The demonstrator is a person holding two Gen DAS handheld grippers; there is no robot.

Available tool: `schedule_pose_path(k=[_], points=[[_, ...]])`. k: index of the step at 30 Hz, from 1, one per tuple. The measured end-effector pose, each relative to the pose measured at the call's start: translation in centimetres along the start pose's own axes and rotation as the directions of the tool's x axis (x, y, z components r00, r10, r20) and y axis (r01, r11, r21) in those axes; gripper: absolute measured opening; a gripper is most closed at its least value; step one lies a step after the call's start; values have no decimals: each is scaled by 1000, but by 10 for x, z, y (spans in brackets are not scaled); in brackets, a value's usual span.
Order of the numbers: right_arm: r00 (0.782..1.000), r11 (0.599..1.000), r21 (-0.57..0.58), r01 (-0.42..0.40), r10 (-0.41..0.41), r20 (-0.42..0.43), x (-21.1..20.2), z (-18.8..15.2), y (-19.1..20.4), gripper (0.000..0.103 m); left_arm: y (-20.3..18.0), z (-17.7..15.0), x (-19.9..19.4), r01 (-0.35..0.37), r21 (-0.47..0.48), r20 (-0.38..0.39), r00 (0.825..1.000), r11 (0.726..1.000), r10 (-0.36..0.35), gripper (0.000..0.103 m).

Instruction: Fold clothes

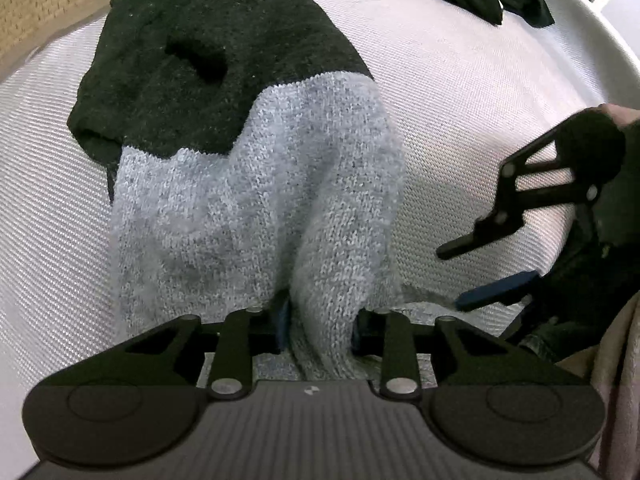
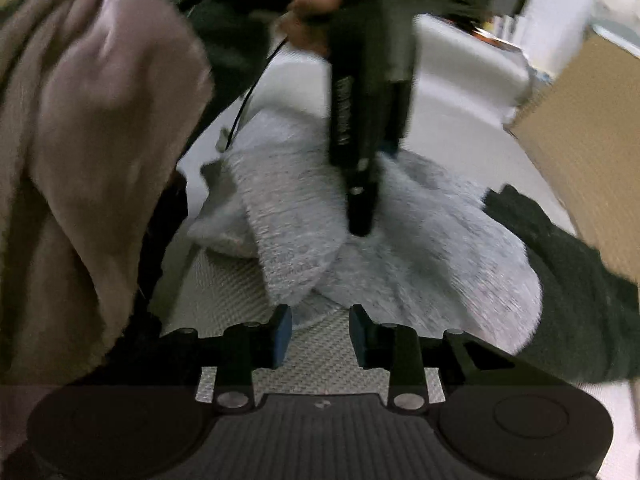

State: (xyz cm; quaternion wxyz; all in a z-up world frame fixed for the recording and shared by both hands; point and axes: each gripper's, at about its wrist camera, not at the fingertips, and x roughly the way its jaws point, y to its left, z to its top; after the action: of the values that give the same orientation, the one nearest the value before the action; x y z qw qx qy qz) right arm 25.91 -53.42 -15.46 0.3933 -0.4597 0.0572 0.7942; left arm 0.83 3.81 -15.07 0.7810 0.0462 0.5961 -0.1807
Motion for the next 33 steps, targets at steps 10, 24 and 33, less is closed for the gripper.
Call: schedule_pose_path(k=[10, 24, 33], points=[[995, 995, -93, -34, 25, -93, 3, -4, 11, 37, 7, 0, -5, 19, -4, 3, 1000, 1000, -19, 33], [982, 964, 196, -181, 189, -22, 33, 12, -20, 5, 17, -4, -19, 40, -5, 8, 999, 999, -40, 34], [895, 810, 386, -441, 369, 250, 11, -5, -5, 6, -2, -7, -18, 64, 26, 26, 998, 998, -65, 38]])
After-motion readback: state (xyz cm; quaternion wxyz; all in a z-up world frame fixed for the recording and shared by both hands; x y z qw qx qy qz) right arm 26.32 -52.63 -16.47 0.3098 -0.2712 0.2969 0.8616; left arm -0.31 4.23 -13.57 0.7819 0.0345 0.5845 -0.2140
